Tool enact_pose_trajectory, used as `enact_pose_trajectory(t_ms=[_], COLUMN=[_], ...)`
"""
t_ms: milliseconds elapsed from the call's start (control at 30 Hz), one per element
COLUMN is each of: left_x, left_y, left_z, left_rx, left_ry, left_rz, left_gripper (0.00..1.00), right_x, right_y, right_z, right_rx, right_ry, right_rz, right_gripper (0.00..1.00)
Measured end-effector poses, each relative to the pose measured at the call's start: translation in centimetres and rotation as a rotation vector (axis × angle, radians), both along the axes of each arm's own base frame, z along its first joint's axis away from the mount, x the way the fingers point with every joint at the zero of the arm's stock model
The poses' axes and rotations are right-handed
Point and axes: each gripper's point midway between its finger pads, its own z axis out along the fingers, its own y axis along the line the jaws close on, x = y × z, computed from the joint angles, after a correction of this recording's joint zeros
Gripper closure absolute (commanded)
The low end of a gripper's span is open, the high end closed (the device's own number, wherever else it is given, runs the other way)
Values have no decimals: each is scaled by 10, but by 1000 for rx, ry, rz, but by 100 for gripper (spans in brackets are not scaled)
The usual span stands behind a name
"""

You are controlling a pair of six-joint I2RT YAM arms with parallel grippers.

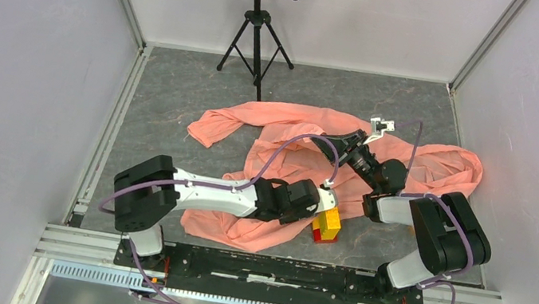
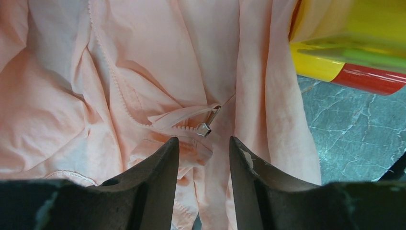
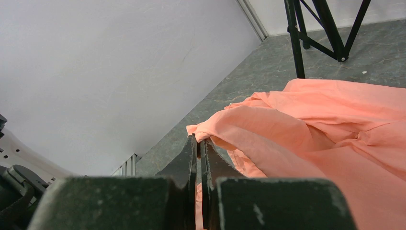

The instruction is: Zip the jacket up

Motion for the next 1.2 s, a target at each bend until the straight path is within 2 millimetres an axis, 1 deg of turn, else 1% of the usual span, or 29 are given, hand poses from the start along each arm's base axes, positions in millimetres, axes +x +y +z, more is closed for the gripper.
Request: enact_pose_trajectory(t_ms=[267,433,467,500,567,600,667,733,767,833,867,967,1100,1200], left_x=[9,13,13,14,15,15,18,21,22,22,28,36,35,35], left_y=[8,11,12,13,14,15,16,16,18,24,30,40,37,32], left_z=[-11,-23,-26,-27,-29,-29,-28,-27,-25,-19,-14,18,56,71], left_rx=[31,60,68,73,82,83,85,63,42,-18,-68,-287,-565,-659], left_ry=[0,0,0,0,-3,-6,-17,-16,-9,6,14,-12,-41,-52], left_rz=[31,44,46,48,53,56,64,73,77,86,107,121,67,22], left_gripper=[56,60,62,68,82,87,94,98,98,98,98,98,98,98], right_x=[0,0,0,0,0,-1,-1,0,0,0,0,3,7,6], right_y=[0,0,0,0,0,0,0,0,1,1,1,3,6,11], right_z=[0,0,0,0,0,0,0,-1,-2,-4,-5,-6,-2,6], right_rx=[1,5,5,5,6,7,8,8,7,9,10,20,34,45], right_ry=[2,7,7,7,9,9,13,16,19,32,38,58,64,48], right_rz=[1,3,3,3,4,4,6,6,6,9,10,20,29,46], right_gripper=[100,100,100,100,100,100,100,100,100,100,100,100,100,100])
